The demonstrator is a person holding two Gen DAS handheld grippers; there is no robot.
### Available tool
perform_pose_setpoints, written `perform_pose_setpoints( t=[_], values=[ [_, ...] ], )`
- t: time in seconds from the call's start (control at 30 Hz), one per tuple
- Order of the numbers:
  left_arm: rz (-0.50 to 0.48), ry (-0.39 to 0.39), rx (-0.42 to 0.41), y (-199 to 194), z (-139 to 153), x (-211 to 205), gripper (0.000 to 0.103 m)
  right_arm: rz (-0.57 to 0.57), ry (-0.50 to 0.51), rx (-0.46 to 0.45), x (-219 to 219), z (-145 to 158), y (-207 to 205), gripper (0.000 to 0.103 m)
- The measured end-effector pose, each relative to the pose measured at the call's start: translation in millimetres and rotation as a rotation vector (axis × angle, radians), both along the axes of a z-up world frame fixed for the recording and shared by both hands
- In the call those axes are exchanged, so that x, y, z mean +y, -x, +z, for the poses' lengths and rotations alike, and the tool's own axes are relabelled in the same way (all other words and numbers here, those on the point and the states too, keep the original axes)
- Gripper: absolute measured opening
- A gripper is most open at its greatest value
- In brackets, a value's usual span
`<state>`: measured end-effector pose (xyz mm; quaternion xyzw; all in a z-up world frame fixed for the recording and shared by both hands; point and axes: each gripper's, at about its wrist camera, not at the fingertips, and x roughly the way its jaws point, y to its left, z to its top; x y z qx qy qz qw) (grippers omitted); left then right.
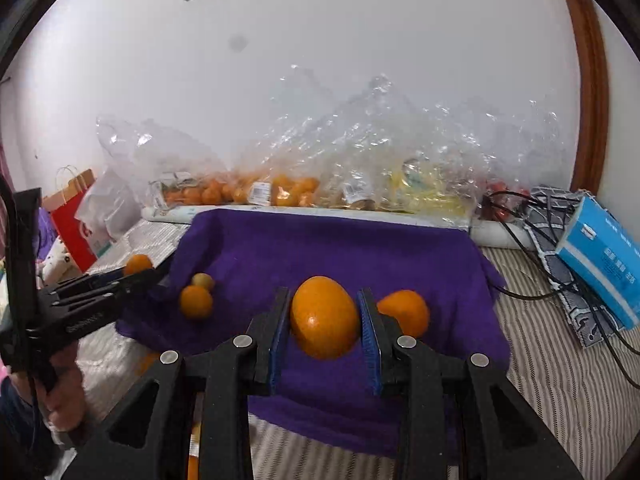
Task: Organize fruits
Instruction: 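Lift and carry both held oranges over the purple towel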
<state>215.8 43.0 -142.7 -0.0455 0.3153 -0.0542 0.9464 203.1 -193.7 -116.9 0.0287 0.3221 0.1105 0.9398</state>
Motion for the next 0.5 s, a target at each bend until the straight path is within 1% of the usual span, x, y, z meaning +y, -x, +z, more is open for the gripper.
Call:
perform_pose_setpoints(
  t=[0.17,0.33,0.5],
  values=[
    [-0.02,0.002,0.013,3,-3,-7,0.03,-0.018,-0.083,0.023,-14,-4,-2,0.033],
    [0.005,0.021,0.026,0,-4,-2,0.03,-0.013,-0.133,0.036,-16,-7,-5,0.033],
    [0.013,0.026,0.035,-1,-5,-1,0.03,-0.004,-0.106,0.059,-8,-14,-6,0.033]
  ],
)
